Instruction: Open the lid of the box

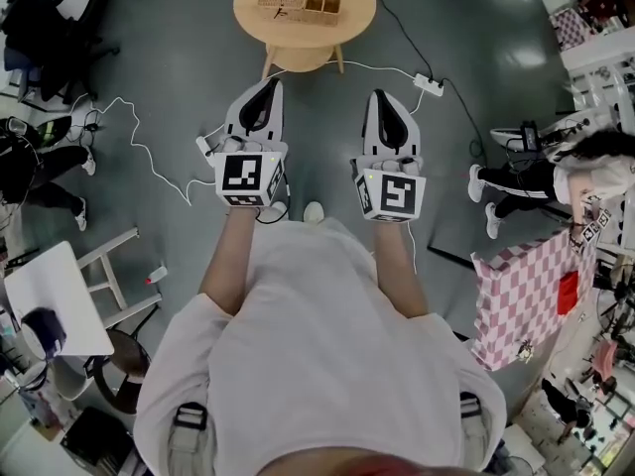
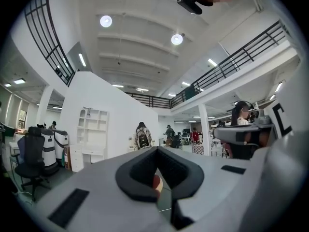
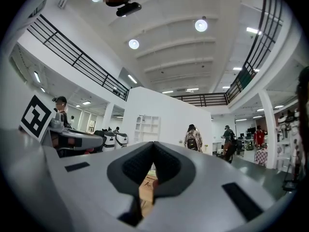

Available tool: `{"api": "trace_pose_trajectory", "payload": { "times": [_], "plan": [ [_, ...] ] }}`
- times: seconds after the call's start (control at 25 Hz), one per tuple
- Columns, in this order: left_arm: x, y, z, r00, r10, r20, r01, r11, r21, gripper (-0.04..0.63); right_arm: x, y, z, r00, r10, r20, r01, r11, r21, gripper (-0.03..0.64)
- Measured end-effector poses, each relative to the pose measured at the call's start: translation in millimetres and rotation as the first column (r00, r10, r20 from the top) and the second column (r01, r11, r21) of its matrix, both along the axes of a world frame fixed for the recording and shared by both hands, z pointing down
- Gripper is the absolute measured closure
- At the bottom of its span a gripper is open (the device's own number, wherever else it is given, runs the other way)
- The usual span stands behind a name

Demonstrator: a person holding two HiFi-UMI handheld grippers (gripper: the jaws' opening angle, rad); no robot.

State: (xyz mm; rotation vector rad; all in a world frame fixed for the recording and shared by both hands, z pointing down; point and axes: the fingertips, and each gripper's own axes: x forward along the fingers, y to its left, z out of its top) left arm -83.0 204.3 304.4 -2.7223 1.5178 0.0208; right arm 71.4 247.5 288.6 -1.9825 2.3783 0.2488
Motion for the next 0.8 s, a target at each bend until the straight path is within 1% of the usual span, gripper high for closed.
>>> {"api": "trace_pose_trajectory", "payload": {
  "times": [0.2, 0.32, 0.44, 0.6, 0.8],
  "plan": [
    [8.8, -6.6, 0.3, 1.0, -0.027, 0.013, 0.027, 1.0, 0.003, 0.601, 13.0, -7.6, 7.0, 1.0, -0.027, 0.015, 0.028, 1.0, -0.004, 0.62],
    [12.7, -17.4, -0.2, 0.999, -0.039, 0.023, 0.039, 0.999, 0.009, 0.601, 19.6, -22.5, 11.2, 0.999, -0.034, 0.018, 0.035, 0.999, -0.012, 0.62],
    [17.5, -34.2, 8.4, 0.999, -0.046, 0.027, 0.046, 0.999, -0.003, 0.601, 25.0, -39.4, 16.9, 0.999, -0.042, 0.017, 0.042, 0.999, -0.028, 0.62],
    [24.4, -72.7, 21.7, 0.998, -0.047, 0.041, 0.048, 0.999, -0.006, 0.6, 31.3, -77.6, 22.4, 0.999, -0.041, 0.006, 0.041, 0.999, -0.036, 0.62],
    [27.6, -147.8, 28.9, 0.999, -0.04, 0.013, 0.04, 0.999, -0.001, 0.6, 33.3, -152.1, 28.2, 0.999, -0.037, -0.016, 0.036, 0.998, -0.043, 0.62]
  ]
}}
